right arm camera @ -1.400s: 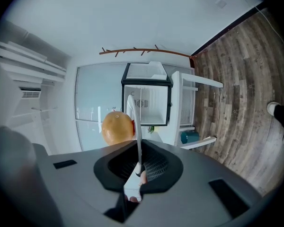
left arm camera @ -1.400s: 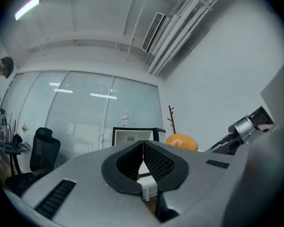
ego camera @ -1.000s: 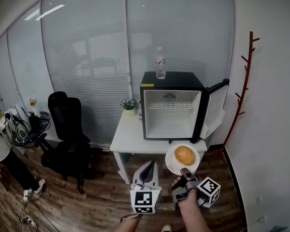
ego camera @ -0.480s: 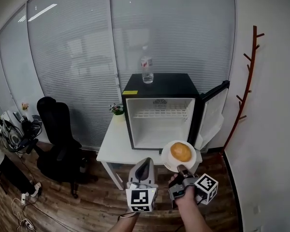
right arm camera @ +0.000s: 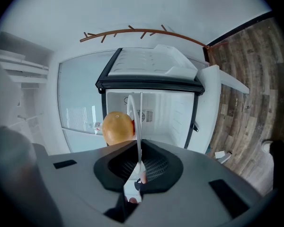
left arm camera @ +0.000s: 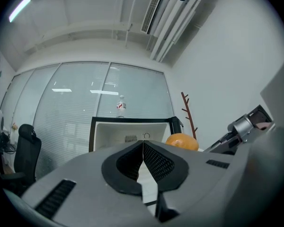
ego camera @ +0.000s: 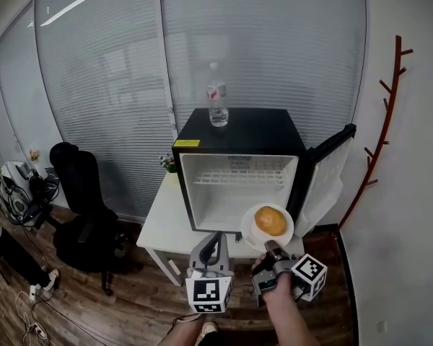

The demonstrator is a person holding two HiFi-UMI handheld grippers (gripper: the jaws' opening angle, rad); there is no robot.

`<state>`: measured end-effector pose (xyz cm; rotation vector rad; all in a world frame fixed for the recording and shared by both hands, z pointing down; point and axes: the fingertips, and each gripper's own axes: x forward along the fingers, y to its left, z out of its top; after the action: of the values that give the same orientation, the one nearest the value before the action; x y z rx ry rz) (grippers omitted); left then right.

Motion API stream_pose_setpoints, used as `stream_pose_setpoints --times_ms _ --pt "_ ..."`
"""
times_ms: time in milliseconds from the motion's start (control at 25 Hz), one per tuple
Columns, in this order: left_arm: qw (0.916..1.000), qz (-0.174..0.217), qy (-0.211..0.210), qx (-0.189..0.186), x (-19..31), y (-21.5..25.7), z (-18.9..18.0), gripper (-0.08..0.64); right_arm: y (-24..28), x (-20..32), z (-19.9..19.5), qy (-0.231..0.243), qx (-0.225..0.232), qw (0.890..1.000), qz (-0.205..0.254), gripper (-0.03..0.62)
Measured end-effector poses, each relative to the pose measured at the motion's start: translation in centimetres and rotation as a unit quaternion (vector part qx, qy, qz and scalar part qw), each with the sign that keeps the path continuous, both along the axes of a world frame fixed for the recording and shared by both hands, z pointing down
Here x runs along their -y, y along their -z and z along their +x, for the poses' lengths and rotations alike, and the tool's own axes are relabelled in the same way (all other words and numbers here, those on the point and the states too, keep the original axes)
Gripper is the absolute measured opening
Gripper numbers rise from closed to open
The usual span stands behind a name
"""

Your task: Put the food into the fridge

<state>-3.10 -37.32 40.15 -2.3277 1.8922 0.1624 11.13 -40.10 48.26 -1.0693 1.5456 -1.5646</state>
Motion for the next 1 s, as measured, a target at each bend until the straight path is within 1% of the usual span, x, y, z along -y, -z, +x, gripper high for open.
stream_pose_setpoints --times_ms 200,320,560,760,1000 --pt "0.9999 -0.004 -0.012 -0.006 4.8 -0.8 -0.8 0.029 -0.3 4.5 -0.7 -0.01 -0.004 1.0 0.0 0.038" --pt "0.9998 0.002 -0.02 -0.003 8.0 -0.6 -1.4 0.029 -0.2 7.6 -1.3 -0.019 -0.007 1.0 -0.003 0.038" --pt "0.9993 0.0 -0.036 -0.007 14.0 -0.1 -3.1 0.029 0.1 13.6 -3.3 -0.032 -0.014 0.999 -0.011 0.038" --pt "0.999 -0.003 -0.043 -0.013 17.7 -0.4 -4.5 0.029 -0.6 17.0 -4.5 -0.04 -0.02 0.999 -0.021 0.038" --pt "0.9979 -0.005 -0.062 -0.018 20.8 -0.8 -5.2 0.029 -0.7 19.9 -5.2 -0.061 -0.016 0.998 -0.026 0.038"
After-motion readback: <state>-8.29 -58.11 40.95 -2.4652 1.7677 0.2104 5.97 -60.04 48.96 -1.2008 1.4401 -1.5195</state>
